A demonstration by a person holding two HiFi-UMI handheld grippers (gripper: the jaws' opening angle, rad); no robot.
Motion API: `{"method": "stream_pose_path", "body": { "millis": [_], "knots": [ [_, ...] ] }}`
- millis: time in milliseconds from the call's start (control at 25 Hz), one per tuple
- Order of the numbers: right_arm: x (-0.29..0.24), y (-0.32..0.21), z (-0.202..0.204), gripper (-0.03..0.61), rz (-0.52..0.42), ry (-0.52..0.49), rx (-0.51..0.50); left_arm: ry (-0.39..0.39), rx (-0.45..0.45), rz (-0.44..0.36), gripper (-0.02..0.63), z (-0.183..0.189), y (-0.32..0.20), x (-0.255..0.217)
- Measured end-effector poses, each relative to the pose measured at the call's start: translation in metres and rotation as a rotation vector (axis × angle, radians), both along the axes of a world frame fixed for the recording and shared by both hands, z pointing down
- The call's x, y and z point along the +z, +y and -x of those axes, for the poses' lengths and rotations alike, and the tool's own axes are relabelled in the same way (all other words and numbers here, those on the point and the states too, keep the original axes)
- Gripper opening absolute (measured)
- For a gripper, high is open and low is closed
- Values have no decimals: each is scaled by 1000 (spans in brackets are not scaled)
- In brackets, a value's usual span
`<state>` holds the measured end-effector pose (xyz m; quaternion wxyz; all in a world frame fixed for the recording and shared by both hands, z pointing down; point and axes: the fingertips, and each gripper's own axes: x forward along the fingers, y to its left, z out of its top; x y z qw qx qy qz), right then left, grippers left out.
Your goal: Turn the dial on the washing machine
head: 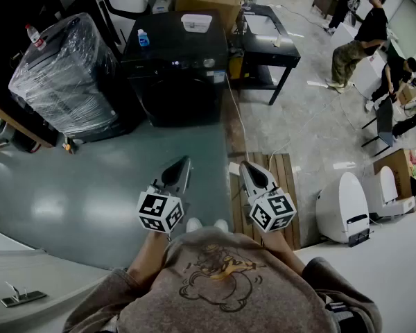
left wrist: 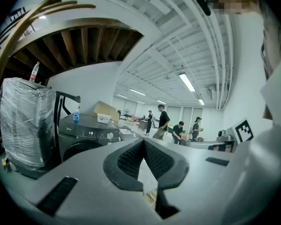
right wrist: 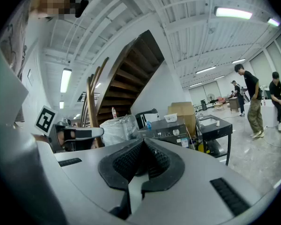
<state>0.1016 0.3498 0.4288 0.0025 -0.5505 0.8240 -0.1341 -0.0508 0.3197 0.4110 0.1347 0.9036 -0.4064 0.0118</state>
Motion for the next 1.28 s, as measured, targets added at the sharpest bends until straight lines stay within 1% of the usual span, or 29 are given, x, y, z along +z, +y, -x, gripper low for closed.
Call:
{"method": "stream_pose_path", "body": {
  "millis": [160,360,560,760,1000,1160,1280],
  "knots": [
    [3,-2,-9,0,-4,19,7,-7,-6,4,-8,-6,-1,3],
    [12,-4,-31,2,-2,30,20,-14,-24,10,-8,-14,-5,10],
    [28,-5,-45,2,13,31,6,-8,-57,-2,-8,-19,-15,14],
    [40,-23,-52,2,44,31,7,3,-77,1,-8,-23,-33,14],
    [51,-74,-44,1,59,8,-2,7,-69,6,-8,-22,-82,22],
    [53,-127,-34,2,65,4,4,6,-61,17,-8,-15,-134,26],
    [52,-175,-27,2,64,3,22,5,-40,14,-8,-12,-180,24]
  ]
}}
